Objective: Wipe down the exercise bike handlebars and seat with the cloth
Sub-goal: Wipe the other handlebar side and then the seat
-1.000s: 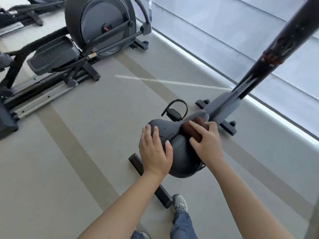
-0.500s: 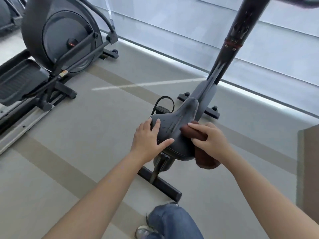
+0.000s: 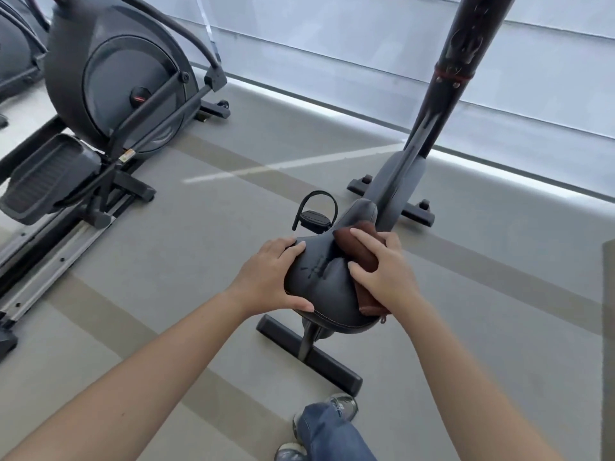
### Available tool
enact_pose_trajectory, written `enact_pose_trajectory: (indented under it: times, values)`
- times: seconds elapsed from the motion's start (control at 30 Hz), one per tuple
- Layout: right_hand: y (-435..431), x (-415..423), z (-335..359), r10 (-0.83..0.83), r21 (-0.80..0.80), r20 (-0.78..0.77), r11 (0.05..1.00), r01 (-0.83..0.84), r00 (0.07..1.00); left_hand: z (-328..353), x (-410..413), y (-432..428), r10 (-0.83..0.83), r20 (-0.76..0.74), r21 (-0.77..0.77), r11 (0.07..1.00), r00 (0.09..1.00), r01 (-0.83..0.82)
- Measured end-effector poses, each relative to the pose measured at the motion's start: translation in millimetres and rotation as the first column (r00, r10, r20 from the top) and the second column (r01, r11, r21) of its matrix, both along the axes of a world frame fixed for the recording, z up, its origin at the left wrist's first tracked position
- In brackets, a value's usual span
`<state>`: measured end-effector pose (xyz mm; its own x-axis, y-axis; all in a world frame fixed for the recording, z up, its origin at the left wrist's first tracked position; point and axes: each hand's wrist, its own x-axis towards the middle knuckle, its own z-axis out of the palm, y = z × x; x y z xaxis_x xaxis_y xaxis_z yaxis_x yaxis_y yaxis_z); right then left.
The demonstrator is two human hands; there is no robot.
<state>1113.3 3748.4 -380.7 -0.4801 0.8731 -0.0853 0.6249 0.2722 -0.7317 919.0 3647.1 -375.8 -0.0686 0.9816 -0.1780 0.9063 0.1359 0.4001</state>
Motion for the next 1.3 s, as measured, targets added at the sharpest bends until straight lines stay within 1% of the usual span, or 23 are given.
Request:
enact_pose_trajectory:
  times: [0.1, 0.17, 0.2, 0.27, 0.33, 0.4, 0.47, 0.53, 0.6, 0.67, 0.77, 0.83, 0.87, 0.93, 0.97, 1.03, 1.1, 1.2, 1.23, 1.3]
  values:
    - [-5, 13, 2, 0.058, -0.035, -0.025, 0.998, -0.059, 0.998, 2, -1, 4, 0.004, -0.016, -0.007, 1.0, 1.0, -0.004]
    - [5, 18, 3, 0.046, -0.08, -0.082, 0.995, -0.052, 0.996, 3, -1, 7, -0.002, -0.036, -0.025, 1.0, 0.999, 0.001]
    - [14, 19, 4, -0.005, -0.096, -0.129, 0.995, -0.007, 0.992, 4, -1, 8, -0.005, -0.041, -0.038, 0.999, 0.999, 0.004]
    - [36, 17, 3, -0.165, -0.098, -0.214, 0.984, 0.147, 0.963, 5, -1, 9, -0.009, -0.047, -0.061, 0.998, 0.999, 0.007]
    - [54, 10, -2, -0.287, -0.118, -0.233, 0.957, 0.266, 0.929, 5, -1, 9, -0.005, -0.049, -0.061, 0.998, 0.999, 0.002]
    - [61, -1, -12, -0.282, -0.191, -0.226, 0.951, 0.241, 0.932, 5, -1, 8, -0.002, -0.058, -0.045, 0.999, 0.998, 0.0]
    - [56, -6, -19, -0.273, -0.299, -0.289, 0.936, 0.185, 0.918, 3, 0, 6, -0.001, -0.066, -0.033, 0.999, 0.998, -0.001]
    - [44, 1, -18, -0.243, -0.33, -0.332, 0.935, 0.129, 0.912, 1, 2, 4, 0.009, -0.067, -0.024, 1.0, 0.998, -0.011]
    - [28, 19, -16, -0.129, -0.315, -0.324, 0.949, 0.021, 0.937, 0, 4, 5, 0.014, -0.068, -0.027, 0.999, 0.998, -0.016]
    - [12, 40, -16, -0.032, -0.322, -0.279, 0.945, -0.063, 0.96, 0, 4, 6, 0.014, -0.072, -0.026, 1.0, 0.997, -0.016]
    - [0, 57, -12, 0.01, -0.336, -0.256, 0.937, -0.099, 0.967, 1, 4, 7, 0.006, -0.072, -0.023, 1.0, 0.997, -0.008]
    - [9, 50, -6, -0.03, -0.297, -0.25, 0.954, -0.048, 0.968, 0, 4, 7, 0.002, -0.071, -0.016, 1.0, 0.997, -0.004]
    - [18, 41, -3, -0.099, -0.264, -0.253, 0.964, 0.03, 0.962, 0, 4, 8, -0.002, -0.073, -0.009, 1.0, 0.997, 0.001]
    - [38, 17, 0, -0.249, -0.226, -0.269, 0.956, 0.19, 0.93, -1, 3, 8, -0.013, -0.078, 0.006, 1.0, 0.997, 0.013]
    - [46, 5, 2, -0.272, -0.215, -0.256, 0.952, 0.219, 0.928, -1, 2, 8, -0.015, -0.078, 0.015, 1.0, 0.997, 0.016]
    - [51, -9, 3, -0.217, -0.203, -0.182, 0.963, 0.179, 0.959, -2, 1, 7, -0.019, -0.069, 0.036, 0.999, 0.997, 0.021]
    - [46, -6, 2, -0.162, -0.223, -0.13, 0.966, 0.13, 0.978, -5, 1, 7, -0.03, -0.065, 0.058, 0.998, 0.997, 0.034]
    - [17, 14, 5, -0.07, -0.281, -0.14, 0.959, 0.028, 0.988, -10, -1, 6, -0.048, -0.073, 0.101, 0.993, 0.996, 0.055]
    - [7, 21, 7, -0.062, -0.305, -0.159, 0.952, 0.01, 0.985, -11, -2, 7, -0.056, -0.08, 0.111, 0.992, 0.995, 0.064]
    - [-13, 28, 13, -0.106, -0.336, -0.184, 0.941, 0.039, 0.977, -12, -5, 7, -0.073, -0.086, 0.135, 0.987, 0.994, 0.085]
